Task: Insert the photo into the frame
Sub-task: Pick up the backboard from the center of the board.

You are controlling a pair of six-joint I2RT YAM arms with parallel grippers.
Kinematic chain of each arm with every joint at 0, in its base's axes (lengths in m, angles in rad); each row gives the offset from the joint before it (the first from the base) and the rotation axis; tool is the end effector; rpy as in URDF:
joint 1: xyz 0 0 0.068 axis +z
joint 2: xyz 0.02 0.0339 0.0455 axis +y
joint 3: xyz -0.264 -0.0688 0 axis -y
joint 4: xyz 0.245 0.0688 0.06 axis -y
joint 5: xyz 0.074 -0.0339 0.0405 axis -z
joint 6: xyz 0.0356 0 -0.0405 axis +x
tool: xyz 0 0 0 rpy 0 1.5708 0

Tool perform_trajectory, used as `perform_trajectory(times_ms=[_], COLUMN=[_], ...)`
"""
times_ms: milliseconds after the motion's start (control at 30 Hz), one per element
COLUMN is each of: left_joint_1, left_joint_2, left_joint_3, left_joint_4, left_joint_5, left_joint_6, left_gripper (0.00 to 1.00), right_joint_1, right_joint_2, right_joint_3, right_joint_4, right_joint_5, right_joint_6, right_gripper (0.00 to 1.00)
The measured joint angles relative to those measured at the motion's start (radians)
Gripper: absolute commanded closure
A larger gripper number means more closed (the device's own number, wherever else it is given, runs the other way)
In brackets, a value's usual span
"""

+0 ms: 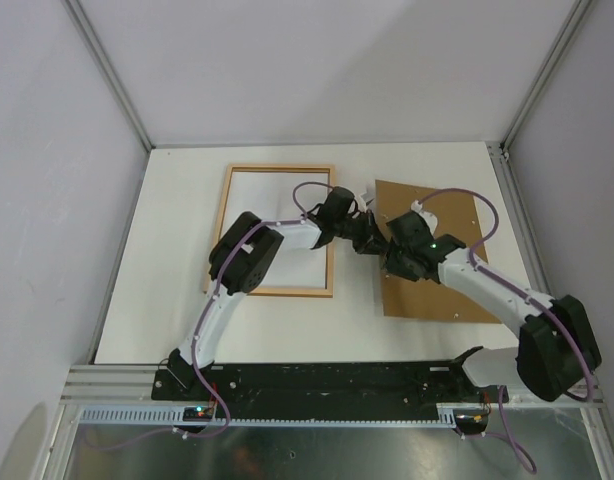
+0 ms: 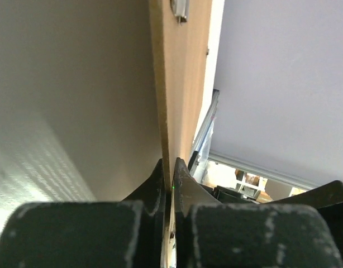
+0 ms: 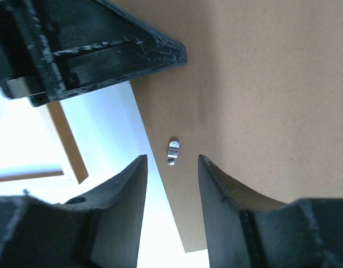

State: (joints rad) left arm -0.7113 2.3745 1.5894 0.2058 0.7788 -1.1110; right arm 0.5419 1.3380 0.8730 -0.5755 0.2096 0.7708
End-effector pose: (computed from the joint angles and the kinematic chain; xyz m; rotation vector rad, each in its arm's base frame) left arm 0.3692 -0.3512 0.1116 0.0483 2.6086 -1.7290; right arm 0.2266 0.1278 0.2203 0.3691 2.5636 0.2133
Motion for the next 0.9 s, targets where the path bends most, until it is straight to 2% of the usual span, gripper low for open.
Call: perform_trajectory(times_ms=[200, 333, 433, 633, 800, 900], left_joint_1=[0.001, 0.006, 0.014, 0.082, 0.196, 0.265], left_joint_2=[-0.050, -0.100, -0.147, -0.284, -0.391, -0.440], left_joint_3=[-0.015, -0.045, -0.072, -0.195, -0.300, -0.330], left_joint_4=[0.021, -0.002, -0.031, -0.082, -0.123, -0.151], left_joint_5=[0.010, 0.002, -0.002, 0.027, 0.088, 0.127], left_joint_6=[-0.016, -0.017, -0.006, 0.061, 0.139, 0.190], left_gripper=[1.00, 1.00, 1.00, 1.00, 1.00, 1.00], right_joint_1=[0.060, 0.161, 0.174, 0.000, -0.192, -0.299], right_joint_2=[-0.089, -0.068, -0.064, -0.095, -0.109, -0.101], right_joint_3=[0.126, 0.224, 0.245, 0.248, 0.248, 0.248], right_joint_4=[-0.094, -0.159, -0.181, -0.183, -0.130, -0.084], right_joint_5=[0.111, 0.221, 0.246, 0.206, 0.083, 0.000], right_joint_6=[-0.053, -0.092, -0.120, -0.198, -0.238, -0.251], right_gripper=[0.38, 0.34, 0.32, 0.31, 0.30, 0.26])
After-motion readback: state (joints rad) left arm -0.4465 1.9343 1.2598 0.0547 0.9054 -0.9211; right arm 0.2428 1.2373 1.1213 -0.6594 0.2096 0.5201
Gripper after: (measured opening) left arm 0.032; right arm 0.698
